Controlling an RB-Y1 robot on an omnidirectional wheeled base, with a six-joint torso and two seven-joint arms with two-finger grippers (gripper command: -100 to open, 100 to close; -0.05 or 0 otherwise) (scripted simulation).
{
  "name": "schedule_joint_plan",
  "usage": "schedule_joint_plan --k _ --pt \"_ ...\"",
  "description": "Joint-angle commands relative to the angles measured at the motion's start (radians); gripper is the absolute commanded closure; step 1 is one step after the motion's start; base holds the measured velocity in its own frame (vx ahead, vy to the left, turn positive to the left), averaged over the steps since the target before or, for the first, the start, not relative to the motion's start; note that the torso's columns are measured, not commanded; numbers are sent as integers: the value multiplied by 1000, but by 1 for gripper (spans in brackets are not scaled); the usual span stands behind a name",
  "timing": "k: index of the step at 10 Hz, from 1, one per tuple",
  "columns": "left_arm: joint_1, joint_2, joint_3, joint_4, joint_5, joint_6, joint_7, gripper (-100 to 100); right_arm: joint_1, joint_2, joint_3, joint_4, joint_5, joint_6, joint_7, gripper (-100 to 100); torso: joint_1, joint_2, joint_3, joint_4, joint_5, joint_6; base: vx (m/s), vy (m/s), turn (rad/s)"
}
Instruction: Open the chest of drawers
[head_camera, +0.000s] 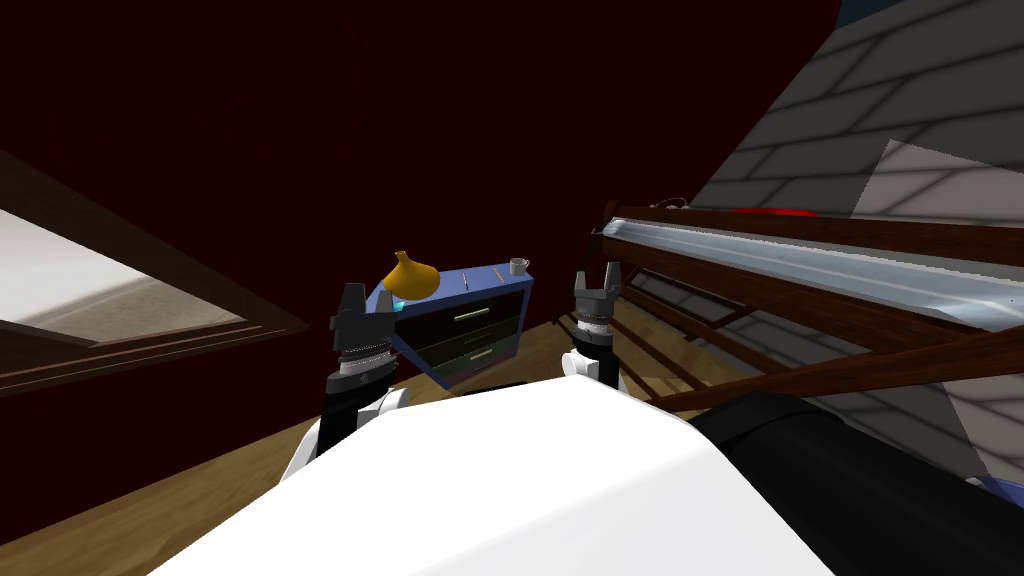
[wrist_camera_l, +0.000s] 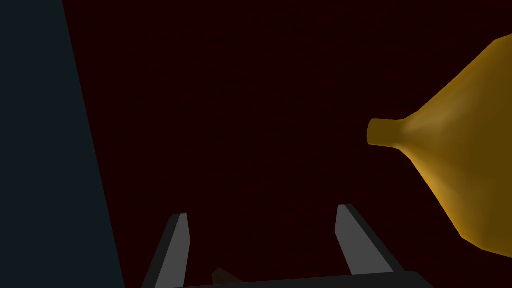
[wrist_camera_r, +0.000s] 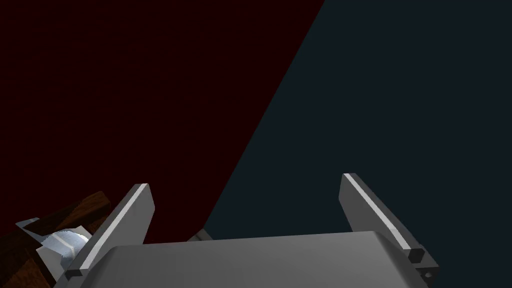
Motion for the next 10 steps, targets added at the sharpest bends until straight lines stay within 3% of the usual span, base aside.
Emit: schedule_joint_plan --k 1,9,10 --pt "0 0 0 0 0 0 0 0 0 0 0 0 0 0 0 0 0 40 -82 41 0 0 0 0 0" --pt "0 0 0 0 0 0 0 0 0 0 0 0 0 0 0 0 0 618 -1234 617 0 0 0 0 0" --pt "-5 37 2 24 0 -6 -3 -100 0 0 0 0 0 0 0 0 0 691 -1382 691 0 0 11 -9 12"
